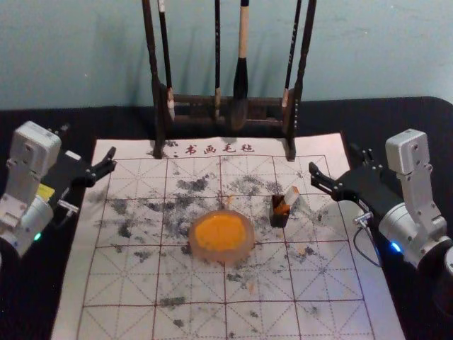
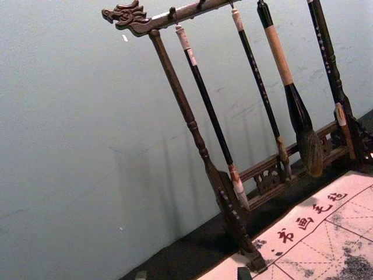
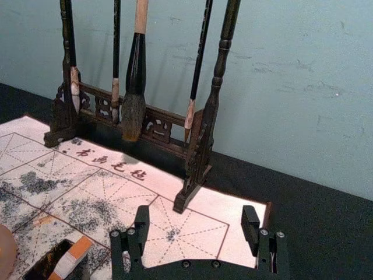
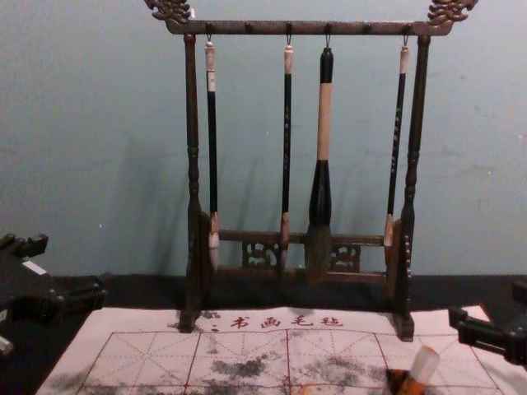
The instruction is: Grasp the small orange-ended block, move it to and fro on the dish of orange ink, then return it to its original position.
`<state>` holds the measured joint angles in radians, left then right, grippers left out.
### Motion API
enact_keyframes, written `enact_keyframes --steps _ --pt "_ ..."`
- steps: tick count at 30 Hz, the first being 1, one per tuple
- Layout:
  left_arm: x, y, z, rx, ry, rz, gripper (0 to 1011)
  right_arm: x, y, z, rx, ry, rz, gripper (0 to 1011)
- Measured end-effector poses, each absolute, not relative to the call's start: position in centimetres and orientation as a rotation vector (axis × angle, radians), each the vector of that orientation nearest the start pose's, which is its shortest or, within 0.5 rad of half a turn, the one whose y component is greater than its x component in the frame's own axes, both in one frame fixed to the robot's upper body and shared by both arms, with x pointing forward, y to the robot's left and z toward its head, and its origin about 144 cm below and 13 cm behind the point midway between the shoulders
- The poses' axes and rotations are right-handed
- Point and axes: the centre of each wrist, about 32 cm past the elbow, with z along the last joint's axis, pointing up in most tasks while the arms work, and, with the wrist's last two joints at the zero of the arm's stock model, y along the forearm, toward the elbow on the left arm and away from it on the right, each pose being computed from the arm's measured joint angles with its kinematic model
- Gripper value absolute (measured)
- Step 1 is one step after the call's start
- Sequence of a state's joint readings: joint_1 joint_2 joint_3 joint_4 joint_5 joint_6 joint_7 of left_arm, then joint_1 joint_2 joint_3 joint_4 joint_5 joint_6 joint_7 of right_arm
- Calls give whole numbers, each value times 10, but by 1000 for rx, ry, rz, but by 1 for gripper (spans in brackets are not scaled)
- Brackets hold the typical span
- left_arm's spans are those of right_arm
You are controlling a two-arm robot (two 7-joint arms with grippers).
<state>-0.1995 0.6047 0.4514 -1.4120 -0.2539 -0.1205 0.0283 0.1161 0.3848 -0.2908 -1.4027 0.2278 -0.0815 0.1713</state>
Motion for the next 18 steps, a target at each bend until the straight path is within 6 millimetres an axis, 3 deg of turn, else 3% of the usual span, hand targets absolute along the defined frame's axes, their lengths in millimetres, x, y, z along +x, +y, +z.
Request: enact_keyframes --steps 18 --pt "489 310 1140 304 -285 1248 1001 479 -274 1121 -179 -84 -1173 1003"
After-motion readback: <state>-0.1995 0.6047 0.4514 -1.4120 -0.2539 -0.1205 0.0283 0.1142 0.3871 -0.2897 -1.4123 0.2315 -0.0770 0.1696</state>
